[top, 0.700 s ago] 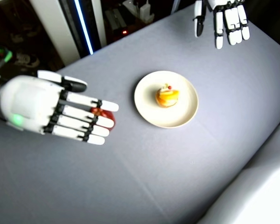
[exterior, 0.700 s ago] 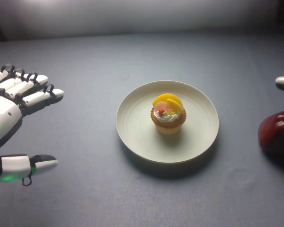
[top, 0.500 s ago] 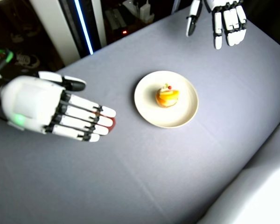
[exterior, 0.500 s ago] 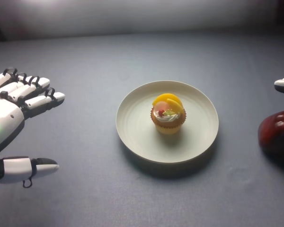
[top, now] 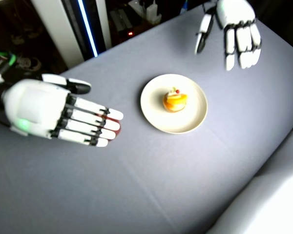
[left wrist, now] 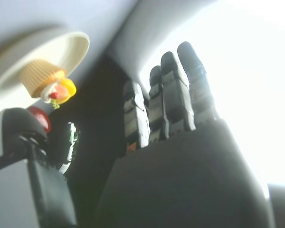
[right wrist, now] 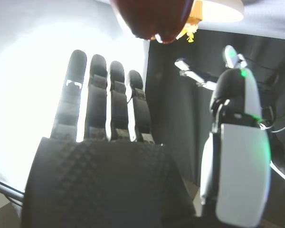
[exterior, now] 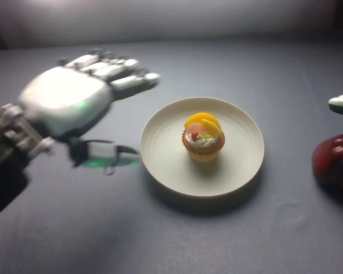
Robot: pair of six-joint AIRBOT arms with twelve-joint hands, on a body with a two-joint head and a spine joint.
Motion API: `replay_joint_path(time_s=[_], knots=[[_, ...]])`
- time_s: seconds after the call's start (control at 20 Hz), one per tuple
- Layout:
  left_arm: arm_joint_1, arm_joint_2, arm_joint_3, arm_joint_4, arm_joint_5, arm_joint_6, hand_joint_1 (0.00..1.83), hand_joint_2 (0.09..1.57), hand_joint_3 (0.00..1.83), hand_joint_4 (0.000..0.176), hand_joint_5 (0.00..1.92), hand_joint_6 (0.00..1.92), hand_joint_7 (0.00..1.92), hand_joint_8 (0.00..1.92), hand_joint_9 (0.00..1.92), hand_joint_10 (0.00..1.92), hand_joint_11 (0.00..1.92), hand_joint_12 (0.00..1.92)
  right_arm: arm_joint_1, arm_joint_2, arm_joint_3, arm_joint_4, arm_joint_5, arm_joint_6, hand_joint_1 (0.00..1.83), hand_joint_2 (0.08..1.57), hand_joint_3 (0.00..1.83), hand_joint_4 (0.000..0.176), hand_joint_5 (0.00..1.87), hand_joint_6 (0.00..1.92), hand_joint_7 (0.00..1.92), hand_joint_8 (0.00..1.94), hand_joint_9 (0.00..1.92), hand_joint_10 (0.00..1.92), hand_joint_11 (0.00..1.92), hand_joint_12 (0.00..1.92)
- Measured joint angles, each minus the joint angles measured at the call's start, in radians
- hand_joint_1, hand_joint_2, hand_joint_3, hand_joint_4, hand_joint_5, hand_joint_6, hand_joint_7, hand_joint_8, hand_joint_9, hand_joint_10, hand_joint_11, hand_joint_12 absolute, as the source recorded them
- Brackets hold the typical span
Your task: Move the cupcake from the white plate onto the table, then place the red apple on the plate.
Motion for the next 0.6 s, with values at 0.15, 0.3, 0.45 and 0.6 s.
replay_joint_path(time_s=[0.15, 0.3, 0.45, 0.6], knots=[[-0.05, -0.088, 0.064, 0.011, 0.077, -0.002, 0.87, 0.91, 0.0, 0.144, 0.33, 0.0, 0.25, 0.0, 0.28, 0.0, 0.02, 0.82, 0.009, -0.002, 0.003, -0.005, 0.005, 0.0, 0.79, 1.03, 0.01, 0.028, 0.13, 0.0, 0.19, 0.0, 0.17, 0.0, 0.0, 0.6], [-0.091, -0.161, 0.128, 0.004, 0.159, -0.002, 0.95, 0.93, 0.0, 0.139, 0.31, 0.0, 0.19, 0.01, 0.16, 0.01, 0.0, 0.39, 0.011, -0.005, 0.004, 0.0, 0.015, 0.001, 0.67, 1.07, 0.0, 0.056, 0.0, 0.0, 0.09, 0.0, 0.09, 0.0, 0.0, 0.4], [-0.123, -0.217, 0.169, 0.013, 0.183, -0.002, 0.74, 0.93, 0.0, 0.173, 0.28, 0.0, 0.23, 0.0, 0.27, 0.0, 0.0, 0.85, 0.016, -0.01, 0.004, -0.006, 0.029, 0.001, 0.59, 1.05, 0.0, 0.063, 0.0, 0.0, 0.01, 0.0, 0.05, 0.0, 0.0, 0.31], [-0.142, -0.284, 0.217, 0.019, 0.253, -0.002, 0.83, 0.9, 0.0, 0.176, 0.28, 0.0, 0.26, 0.01, 0.3, 0.01, 0.05, 0.91, 0.016, -0.01, 0.004, -0.002, 0.035, 0.001, 0.61, 1.04, 0.0, 0.08, 0.0, 0.0, 0.03, 0.0, 0.05, 0.0, 0.0, 0.36]])
